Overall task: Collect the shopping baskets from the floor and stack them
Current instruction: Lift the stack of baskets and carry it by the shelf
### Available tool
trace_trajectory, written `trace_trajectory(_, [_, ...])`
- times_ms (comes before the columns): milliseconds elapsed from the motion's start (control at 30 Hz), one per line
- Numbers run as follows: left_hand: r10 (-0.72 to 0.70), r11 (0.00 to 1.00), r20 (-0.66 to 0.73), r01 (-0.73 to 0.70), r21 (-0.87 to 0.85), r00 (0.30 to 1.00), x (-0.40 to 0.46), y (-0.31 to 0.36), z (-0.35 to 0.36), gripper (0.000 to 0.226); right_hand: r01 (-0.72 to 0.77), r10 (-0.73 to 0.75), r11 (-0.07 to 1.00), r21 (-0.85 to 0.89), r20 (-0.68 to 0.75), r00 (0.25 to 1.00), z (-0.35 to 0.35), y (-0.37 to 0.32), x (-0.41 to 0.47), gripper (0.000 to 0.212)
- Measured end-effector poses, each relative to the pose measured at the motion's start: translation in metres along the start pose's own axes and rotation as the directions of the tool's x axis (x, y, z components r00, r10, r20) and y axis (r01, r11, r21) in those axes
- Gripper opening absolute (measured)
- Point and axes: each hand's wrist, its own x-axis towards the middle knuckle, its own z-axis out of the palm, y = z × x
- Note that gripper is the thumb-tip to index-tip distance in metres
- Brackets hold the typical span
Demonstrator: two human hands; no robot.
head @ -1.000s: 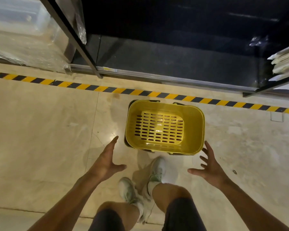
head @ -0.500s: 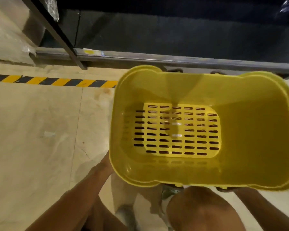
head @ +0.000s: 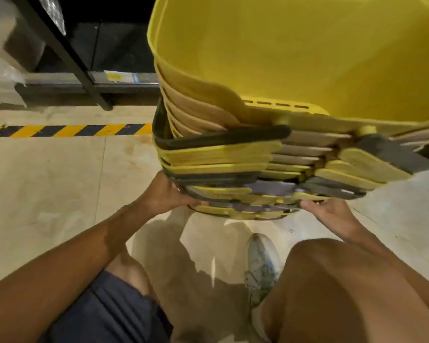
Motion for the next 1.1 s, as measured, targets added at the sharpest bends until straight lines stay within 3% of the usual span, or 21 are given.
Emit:
trace_trajectory(67, [0.012,0.999,-0.047,-0.010,0.034,0.999,0.009,0.001,-0.001,0.096,0.093,-0.093,0.995,-0.024,-0.004,0.996,0.003,-0.005,0.001,0.015])
trace_trajectory(200, [-0.100,0.994,-0.069,0.102,0.027,0.993,0.012,0.007,-0.003,0.113,0.188,-0.187,0.982,0.024,-0.047,0.981,0.001,-0.003,0.008,0.007])
trace_trajectory(367, [-0.144,0.989,-0.082,0.146,0.023,0.986,0.019,0.005,-0.004,0.122,0.130,-0.112,0.976,0.174,-0.114,0.987,0.010,0.009,0.005,0.042])
trace_trajectory(533, [-0.162,0.987,-0.070,0.163,0.007,0.984,0.022,0.002,-0.005,0.126,0.169,-0.167,0.974,0.149,-0.028,0.986,0.024,0.022,-0.004,0.091])
trace_trajectory(700, [-0.144,0.990,-0.083,0.143,-0.014,0.986,0.022,-0.012,0.000,0.121,0.215,-0.185,0.961,0.177,-0.168,0.968,0.037,0.024,0.001,0.100])
trace_trajectory(800, [-0.137,0.989,-0.095,0.130,-0.074,0.986,0.021,-0.015,0.005,0.125,0.191,-0.151,0.953,0.235,-0.178,0.972,0.035,0.026,0.005,0.100])
trace_trajectory(900, [-0.108,0.985,-0.021,0.104,-0.134,0.994,0.019,-0.017,0.010,0.122,0.159,-0.126,0.959,0.236,-0.151,0.981,0.035,0.027,0.007,0.102])
trace_trajectory(1100, [-0.004,0.997,0.176,0.019,-0.080,0.984,0.021,-0.032,0.013,0.107,0.152,-0.128,0.962,0.226,-0.117,0.985,0.035,0.030,0.007,0.097])
